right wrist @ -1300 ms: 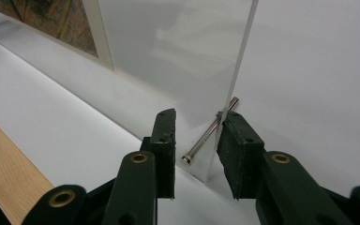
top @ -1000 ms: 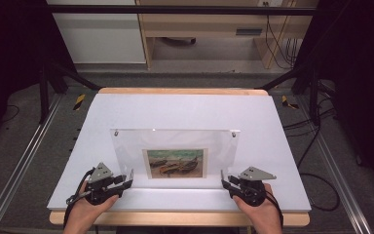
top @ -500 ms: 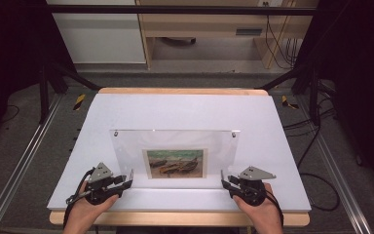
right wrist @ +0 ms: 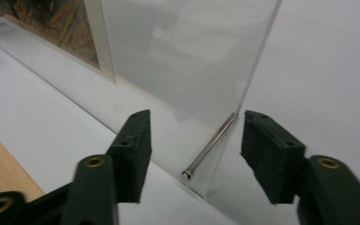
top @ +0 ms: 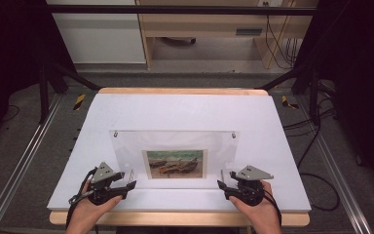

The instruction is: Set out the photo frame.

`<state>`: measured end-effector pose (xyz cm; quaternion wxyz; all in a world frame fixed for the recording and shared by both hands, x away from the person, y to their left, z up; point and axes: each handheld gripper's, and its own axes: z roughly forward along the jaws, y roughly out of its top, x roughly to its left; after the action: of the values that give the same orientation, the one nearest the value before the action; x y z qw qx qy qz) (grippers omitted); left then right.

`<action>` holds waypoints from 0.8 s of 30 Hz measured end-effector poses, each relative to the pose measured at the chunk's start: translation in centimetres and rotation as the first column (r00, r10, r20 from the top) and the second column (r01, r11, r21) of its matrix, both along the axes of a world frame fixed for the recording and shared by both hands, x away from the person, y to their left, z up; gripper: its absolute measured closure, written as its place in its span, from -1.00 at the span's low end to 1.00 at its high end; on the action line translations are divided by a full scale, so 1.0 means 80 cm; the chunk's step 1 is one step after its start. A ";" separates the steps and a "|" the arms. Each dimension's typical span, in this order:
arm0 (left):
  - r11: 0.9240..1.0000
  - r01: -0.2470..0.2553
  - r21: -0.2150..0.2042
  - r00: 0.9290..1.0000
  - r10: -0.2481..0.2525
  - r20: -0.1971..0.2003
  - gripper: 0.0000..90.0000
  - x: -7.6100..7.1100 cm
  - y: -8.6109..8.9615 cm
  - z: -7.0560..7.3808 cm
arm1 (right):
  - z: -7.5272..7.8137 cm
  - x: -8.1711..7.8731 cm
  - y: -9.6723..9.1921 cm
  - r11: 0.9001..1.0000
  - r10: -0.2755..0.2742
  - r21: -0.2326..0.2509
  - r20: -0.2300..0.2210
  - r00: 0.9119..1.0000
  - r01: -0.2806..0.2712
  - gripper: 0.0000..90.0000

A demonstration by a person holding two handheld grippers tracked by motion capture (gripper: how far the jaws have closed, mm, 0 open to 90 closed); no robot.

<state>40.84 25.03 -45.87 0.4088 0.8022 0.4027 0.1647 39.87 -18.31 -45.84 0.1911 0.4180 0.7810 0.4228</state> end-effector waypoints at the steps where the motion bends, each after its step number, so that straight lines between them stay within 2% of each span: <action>1: 1.000 -0.003 -0.004 1.000 0.004 0.005 -0.21 0.000 0.000 0.001 | 0.000 0.000 0.001 1.000 0.004 -0.006 0.008 1.000 -0.004 -0.20; 2: 1.000 -0.004 -0.005 1.000 0.004 0.008 -0.31 0.000 0.000 0.001 | 0.002 0.000 0.003 1.000 0.002 -0.013 0.026 1.000 -0.002 -0.33; 5: 1.000 -0.013 -0.016 0.999 0.013 0.030 -0.44 0.001 0.000 0.003 | 0.003 0.000 0.006 1.000 -0.005 -0.025 0.057 0.998 0.006 -0.51; 7: 1.000 -0.013 -0.011 0.999 0.013 0.040 -0.49 0.001 0.000 0.004 | 0.004 0.000 0.006 0.999 -0.004 -0.031 0.066 0.998 0.006 -0.56; 8: 1.000 -0.016 -0.011 0.999 0.016 0.047 -0.61 0.001 0.000 0.005 | 0.005 0.002 0.006 0.999 -0.016 -0.027 0.065 0.998 0.017 -0.67; 10: 1.000 -0.019 -0.009 0.998 0.019 0.061 -0.73 0.001 -0.001 0.007 | 0.005 0.002 0.006 0.999 -0.023 -0.027 0.067 0.998 0.025 -0.75; 13: 1.000 -0.016 -0.009 0.997 0.017 0.077 -0.81 0.000 -0.002 0.009 | 0.007 0.002 0.006 0.999 -0.033 -0.025 0.068 0.997 0.035 -0.80; 16: 1.000 -0.006 -0.007 0.995 0.006 0.104 -0.89 -0.002 -0.002 0.012 | 0.010 0.002 0.005 0.999 -0.034 -0.027 0.103 0.994 0.037 -0.86; 19: 1.000 0.001 -0.010 0.990 0.001 0.141 -0.91 -0.004 0.001 0.016 | 0.016 -0.001 0.000 0.999 -0.036 -0.008 0.141 0.989 0.038 -0.86; 20: 1.000 0.001 -0.010 0.990 0.001 0.141 -0.91 -0.004 0.001 0.016 | 0.016 -0.001 0.000 0.999 -0.036 -0.008 0.141 0.989 0.038 -0.86; 21: 1.000 0.004 -0.010 0.989 -0.003 0.149 -0.91 -0.005 0.003 0.018 | 0.020 -0.002 -0.004 0.999 -0.041 0.011 0.161 0.986 0.040 -0.86; 24: 1.000 0.009 -0.017 0.985 -0.006 0.175 -0.91 -0.006 0.009 0.022 | 0.024 -0.003 -0.010 0.998 -0.056 0.023 0.176 0.983 0.052 -0.86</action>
<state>40.39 25.75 -44.13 0.4502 0.7825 0.3639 0.2294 39.63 -19.13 -43.92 0.2669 0.4018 0.7455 0.4599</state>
